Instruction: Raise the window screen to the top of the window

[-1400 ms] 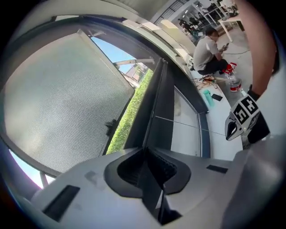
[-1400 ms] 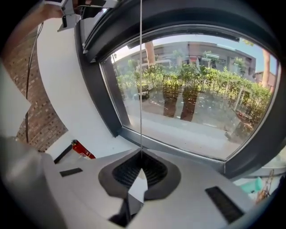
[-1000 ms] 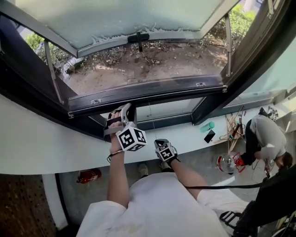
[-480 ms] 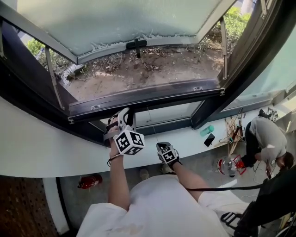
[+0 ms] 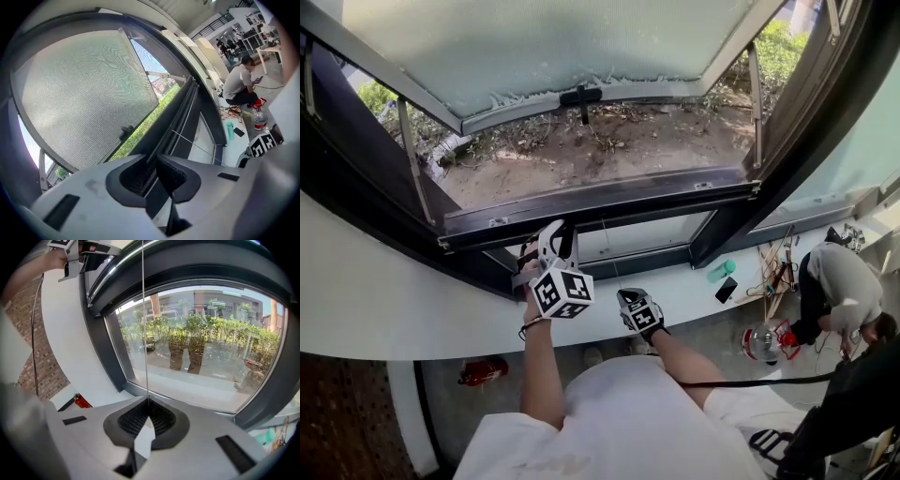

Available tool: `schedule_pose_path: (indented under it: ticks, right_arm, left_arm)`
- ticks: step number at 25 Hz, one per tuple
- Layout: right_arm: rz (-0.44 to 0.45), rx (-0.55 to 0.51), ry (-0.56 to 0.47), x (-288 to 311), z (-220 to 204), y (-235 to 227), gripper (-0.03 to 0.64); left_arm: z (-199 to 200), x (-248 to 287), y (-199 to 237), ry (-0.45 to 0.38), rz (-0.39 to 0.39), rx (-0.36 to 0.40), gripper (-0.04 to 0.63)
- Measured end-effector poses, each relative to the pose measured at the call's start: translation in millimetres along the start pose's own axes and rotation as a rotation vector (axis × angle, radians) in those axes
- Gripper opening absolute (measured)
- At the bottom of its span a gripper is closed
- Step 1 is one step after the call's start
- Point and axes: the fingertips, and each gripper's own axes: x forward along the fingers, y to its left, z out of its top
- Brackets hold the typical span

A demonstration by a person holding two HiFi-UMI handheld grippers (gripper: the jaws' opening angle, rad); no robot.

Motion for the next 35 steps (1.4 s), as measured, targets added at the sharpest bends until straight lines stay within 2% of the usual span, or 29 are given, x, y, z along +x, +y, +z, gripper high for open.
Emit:
schedule_pose_path:
  ticks: [9,16,25,35]
  right_arm:
    - [-0.009,-0.019,-0.118,-4,39,0,0.002]
    - [-0.026,-0.016,-0.174,-18,48,-4,0.002]
    - [-0.035,0.007,-0.227,-33,51,-10,0.002]
    - [-0.017,0.001,-0.305,-36,82,-2,0.002]
  left_arm:
    - [25,-15,26,-0.102,0.061,-0.058,0.051]
    - [32,-19,36,-0.118,0.073,-0.060,0.051]
    - [39,-23,44,-0.141,0.075,-0.115,0.054]
    - [60,-33,65,-0.209,0.119,-0.152,0.060]
